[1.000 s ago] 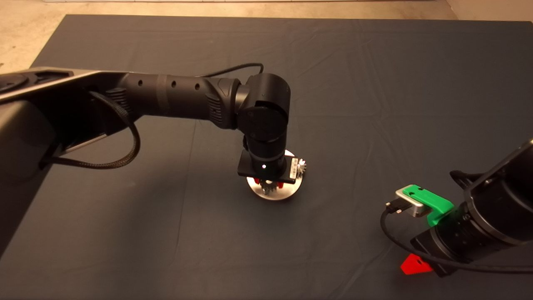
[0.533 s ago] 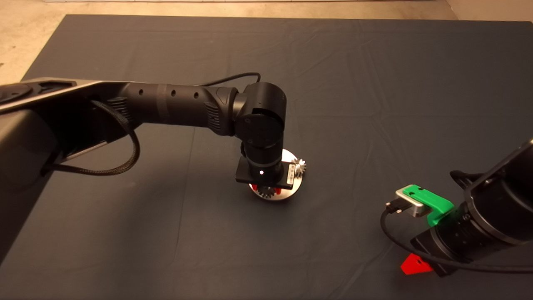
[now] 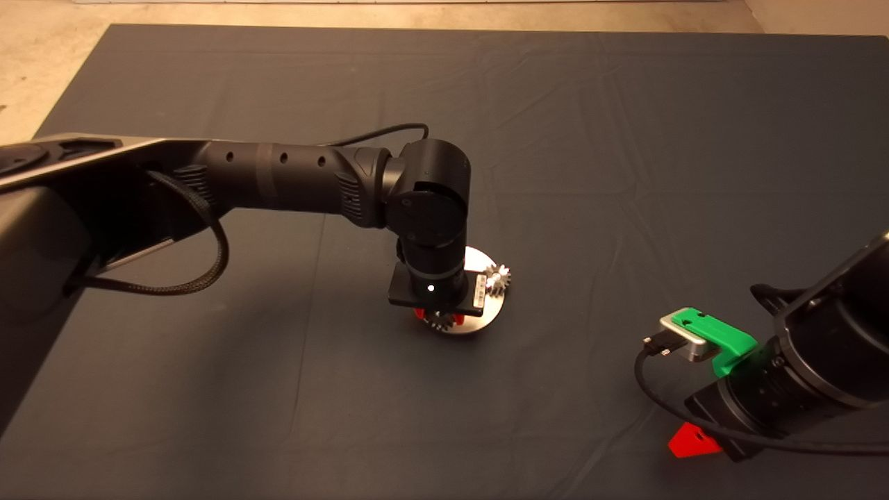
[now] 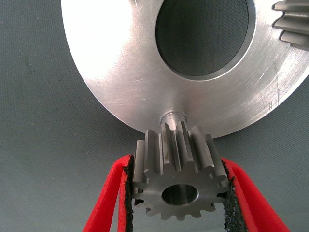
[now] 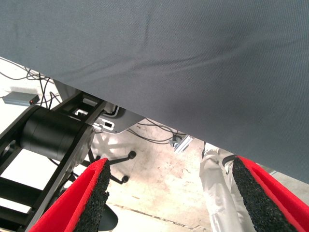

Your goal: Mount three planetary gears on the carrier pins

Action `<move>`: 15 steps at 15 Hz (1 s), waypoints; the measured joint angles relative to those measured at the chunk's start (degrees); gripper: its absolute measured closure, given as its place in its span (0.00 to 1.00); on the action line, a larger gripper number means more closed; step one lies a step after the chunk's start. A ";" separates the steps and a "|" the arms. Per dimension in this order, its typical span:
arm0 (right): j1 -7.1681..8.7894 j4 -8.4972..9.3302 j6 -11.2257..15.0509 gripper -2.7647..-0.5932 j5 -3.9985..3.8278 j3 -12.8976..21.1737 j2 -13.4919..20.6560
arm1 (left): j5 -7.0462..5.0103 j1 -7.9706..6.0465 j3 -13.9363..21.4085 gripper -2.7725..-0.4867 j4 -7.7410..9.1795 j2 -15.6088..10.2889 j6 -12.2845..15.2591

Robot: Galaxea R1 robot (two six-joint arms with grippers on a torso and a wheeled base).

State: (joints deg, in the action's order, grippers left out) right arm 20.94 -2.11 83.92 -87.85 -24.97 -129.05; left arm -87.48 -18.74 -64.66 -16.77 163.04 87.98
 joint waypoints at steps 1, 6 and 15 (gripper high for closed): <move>0.00 0.00 0.00 0.41 0.00 0.00 0.00 | 0.00 0.00 0.00 0.82 -0.01 0.00 -0.20; 0.00 0.00 0.01 0.41 0.00 0.00 0.00 | -0.15 -0.02 -0.74 0.82 -0.15 0.33 -2.35; 0.00 0.00 0.01 0.41 0.02 0.00 -0.01 | 0.24 -0.15 -2.84 0.82 0.10 0.99 -5.44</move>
State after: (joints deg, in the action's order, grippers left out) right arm 20.94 -2.11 83.93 -87.82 -24.97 -129.06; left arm -87.24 -18.88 -67.50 -16.68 164.02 82.54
